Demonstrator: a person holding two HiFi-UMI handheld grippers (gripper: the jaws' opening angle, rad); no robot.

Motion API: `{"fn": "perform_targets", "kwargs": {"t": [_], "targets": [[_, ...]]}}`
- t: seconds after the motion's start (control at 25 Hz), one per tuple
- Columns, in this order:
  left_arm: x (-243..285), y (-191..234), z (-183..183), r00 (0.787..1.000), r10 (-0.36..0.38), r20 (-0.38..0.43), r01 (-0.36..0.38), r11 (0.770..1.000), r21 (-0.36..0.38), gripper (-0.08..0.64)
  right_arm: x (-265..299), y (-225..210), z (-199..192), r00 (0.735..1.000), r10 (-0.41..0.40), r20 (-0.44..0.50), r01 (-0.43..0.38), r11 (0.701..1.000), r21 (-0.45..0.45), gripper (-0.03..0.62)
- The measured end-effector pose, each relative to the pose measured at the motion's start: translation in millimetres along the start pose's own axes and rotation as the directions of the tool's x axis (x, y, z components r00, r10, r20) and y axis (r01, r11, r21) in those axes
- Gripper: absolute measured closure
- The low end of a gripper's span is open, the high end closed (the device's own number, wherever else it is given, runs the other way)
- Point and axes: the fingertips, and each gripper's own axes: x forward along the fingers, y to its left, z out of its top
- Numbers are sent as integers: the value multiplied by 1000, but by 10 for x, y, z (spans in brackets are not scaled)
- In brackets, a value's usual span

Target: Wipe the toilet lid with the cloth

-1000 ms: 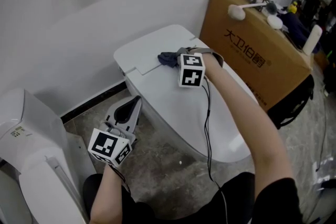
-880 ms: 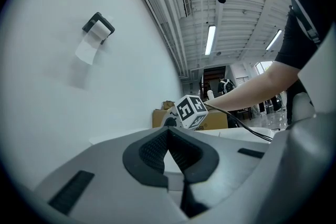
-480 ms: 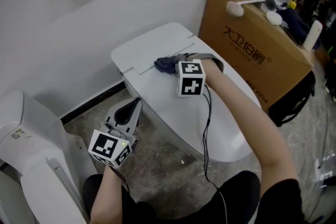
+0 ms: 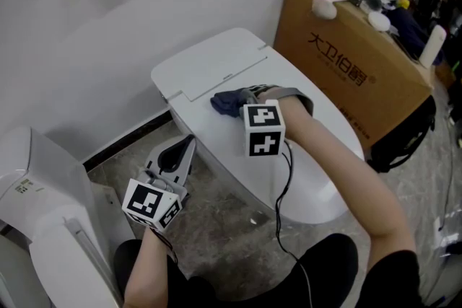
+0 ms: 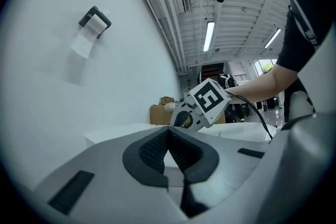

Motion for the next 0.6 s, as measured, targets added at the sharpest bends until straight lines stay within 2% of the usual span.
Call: {"fn": "perform_targets", "kwargs": {"t": [0.6], "targets": [[43, 19, -91, 1000, -4, -20, 4, 1000, -2, 554, -322, 432, 209, 1000, 12, 22, -12, 1000, -17, 526]]}}
